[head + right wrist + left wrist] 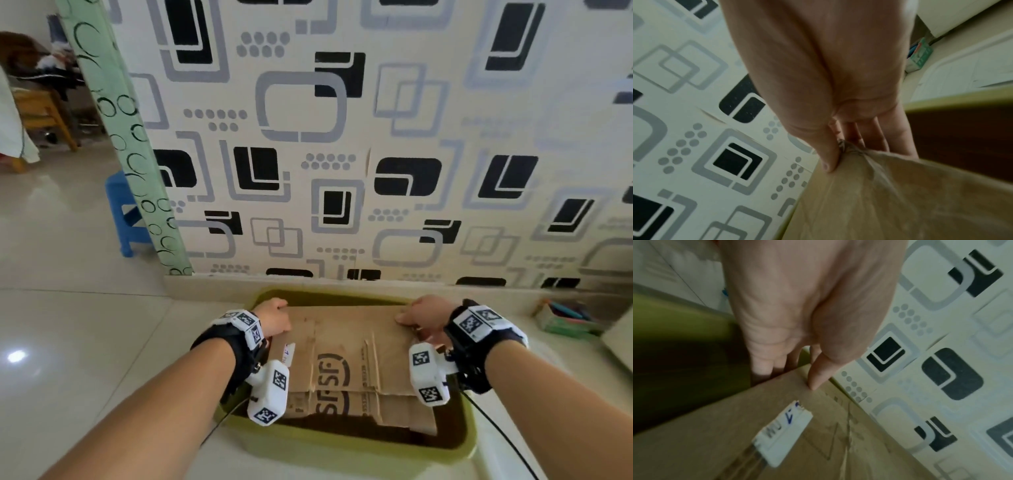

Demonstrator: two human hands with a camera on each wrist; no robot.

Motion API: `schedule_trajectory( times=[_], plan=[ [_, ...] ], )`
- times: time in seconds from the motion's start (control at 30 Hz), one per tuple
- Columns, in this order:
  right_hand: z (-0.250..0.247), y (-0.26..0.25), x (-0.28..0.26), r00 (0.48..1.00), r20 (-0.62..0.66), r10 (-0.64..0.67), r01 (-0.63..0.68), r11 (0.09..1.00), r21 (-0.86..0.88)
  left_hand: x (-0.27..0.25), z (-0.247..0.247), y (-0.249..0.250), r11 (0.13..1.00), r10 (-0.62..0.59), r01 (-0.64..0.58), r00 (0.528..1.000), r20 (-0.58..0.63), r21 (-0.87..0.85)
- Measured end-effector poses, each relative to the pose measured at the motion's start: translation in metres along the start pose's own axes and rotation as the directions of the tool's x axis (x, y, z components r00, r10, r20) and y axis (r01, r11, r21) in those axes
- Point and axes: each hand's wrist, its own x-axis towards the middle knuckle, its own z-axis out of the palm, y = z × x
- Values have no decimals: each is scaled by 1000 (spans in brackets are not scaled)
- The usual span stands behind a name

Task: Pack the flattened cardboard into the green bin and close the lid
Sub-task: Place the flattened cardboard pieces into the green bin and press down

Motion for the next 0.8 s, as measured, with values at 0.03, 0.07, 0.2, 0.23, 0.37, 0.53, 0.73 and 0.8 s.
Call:
schedule_trajectory(
  times=[0.03,0.07,0.2,0.23,0.37,0.53,0.73,0.8],
  plan=[
    [4,0,2,1000,6,10,-10,999,-44,4,1,-2,1000,-25,25,1000,16,14],
    [9,1,8,1000,12,20,-19,997,-73,8,1,-3,998,-48,47,998,30,28],
    [24,2,21,998,27,50,-41,958,-283,29,5,-10,995,-80,77,996,37,57],
    [27,2,24,998,22,56,-46,944,-325,36,8,-12,994,-88,85,995,36,64],
    [35,9,40,997,39,59,-37,904,-426,54,18,-14,987,-123,117,991,54,113],
    [49,23,60,994,67,85,-36,841,-540,77,37,-26,976,-153,137,984,89,169],
    [61,35,69,993,95,71,3,785,-620,76,43,-36,966,-257,248,953,163,70],
    [60,30,68,994,87,70,8,735,-678,74,40,-33,968,-249,247,957,149,30]
  ],
)
